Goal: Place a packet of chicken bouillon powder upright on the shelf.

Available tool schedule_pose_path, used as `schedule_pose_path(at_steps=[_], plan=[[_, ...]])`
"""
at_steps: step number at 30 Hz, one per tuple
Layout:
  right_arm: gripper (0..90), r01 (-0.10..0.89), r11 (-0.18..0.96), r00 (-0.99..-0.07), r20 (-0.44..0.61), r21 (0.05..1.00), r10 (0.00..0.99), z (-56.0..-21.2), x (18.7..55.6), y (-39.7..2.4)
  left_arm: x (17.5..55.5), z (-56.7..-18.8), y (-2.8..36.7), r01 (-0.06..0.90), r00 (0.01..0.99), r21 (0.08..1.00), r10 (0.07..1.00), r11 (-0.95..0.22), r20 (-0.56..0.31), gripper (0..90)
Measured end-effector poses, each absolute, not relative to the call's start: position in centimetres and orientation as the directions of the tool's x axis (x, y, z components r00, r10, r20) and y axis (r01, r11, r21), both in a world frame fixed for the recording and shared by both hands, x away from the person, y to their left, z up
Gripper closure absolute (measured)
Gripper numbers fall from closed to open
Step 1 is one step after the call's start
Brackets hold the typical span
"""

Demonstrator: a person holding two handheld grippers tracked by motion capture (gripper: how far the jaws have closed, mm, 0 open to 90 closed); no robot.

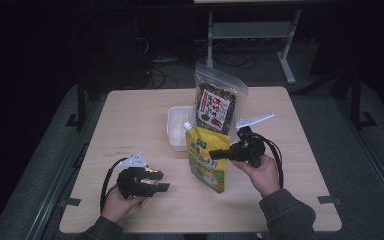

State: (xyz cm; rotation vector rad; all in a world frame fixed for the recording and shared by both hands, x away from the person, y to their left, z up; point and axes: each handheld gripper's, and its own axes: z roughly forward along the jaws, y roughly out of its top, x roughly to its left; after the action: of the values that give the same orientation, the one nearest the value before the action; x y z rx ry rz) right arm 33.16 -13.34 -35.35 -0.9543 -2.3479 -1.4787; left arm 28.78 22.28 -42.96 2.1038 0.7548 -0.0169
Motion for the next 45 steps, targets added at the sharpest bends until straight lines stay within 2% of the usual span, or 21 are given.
schedule_pose_path(at_steps=[12,29,45], plan=[[89.6,0.591,0.285,-0.781,0.447,0.754,0.436,-34.0,33.2,-13.4,28.7,-43.0,22.3,0.517,0.814,0.737,0.517,-0.436,-0.265,42.6],[89.6,0.554,0.274,-0.794,0.401,0.786,0.457,-31.7,33.5,-12.9,28.5,-43.0,22.2,0.51,0.817,0.729,0.523,-0.457,-0.244,33.7],[89.6,0.535,0.259,-0.795,0.377,0.804,0.475,-30.2,34.3,-12.2,28.4,-43.0,21.9,0.503,0.821,0.725,0.523,-0.47,-0.231,29.0]])
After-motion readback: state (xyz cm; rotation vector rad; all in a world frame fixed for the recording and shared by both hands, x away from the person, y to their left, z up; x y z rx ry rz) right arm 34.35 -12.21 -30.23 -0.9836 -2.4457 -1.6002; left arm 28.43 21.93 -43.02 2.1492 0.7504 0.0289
